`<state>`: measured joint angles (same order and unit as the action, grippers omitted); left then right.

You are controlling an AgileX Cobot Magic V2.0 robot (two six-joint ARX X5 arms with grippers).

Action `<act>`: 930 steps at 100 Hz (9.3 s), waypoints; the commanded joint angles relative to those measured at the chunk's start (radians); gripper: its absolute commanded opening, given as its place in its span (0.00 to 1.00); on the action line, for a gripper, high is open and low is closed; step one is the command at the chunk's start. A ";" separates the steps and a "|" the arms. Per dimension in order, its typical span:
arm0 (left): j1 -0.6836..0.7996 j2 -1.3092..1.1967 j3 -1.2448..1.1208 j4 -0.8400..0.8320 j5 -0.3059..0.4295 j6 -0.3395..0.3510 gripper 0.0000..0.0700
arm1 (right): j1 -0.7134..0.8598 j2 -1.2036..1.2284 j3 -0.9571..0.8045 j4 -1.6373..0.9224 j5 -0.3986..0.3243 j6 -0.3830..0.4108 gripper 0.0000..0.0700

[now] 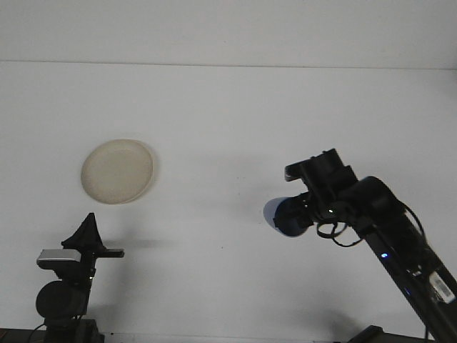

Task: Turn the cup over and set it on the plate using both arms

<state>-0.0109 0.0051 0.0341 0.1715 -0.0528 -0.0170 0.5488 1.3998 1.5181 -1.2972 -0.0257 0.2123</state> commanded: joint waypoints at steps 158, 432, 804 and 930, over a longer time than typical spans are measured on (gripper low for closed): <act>-0.001 -0.002 -0.019 0.010 0.002 -0.002 0.02 | 0.230 0.439 0.254 -0.071 -0.011 -0.084 0.72; -0.001 -0.002 -0.019 0.010 0.002 -0.002 0.02 | -0.473 -0.751 -0.967 1.125 -0.052 -0.130 0.71; -0.723 1.591 1.577 -1.144 0.188 -0.204 0.84 | -0.473 -0.751 -0.967 1.125 -0.053 -0.130 0.71; -0.821 1.928 1.624 -1.212 0.187 -0.103 0.01 | -0.473 -0.751 -0.967 1.125 -0.053 -0.130 0.71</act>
<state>-0.8200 1.9175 1.6215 -1.0119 0.1307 -0.1383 0.0731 0.6437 0.5510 -0.1818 -0.0788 0.0807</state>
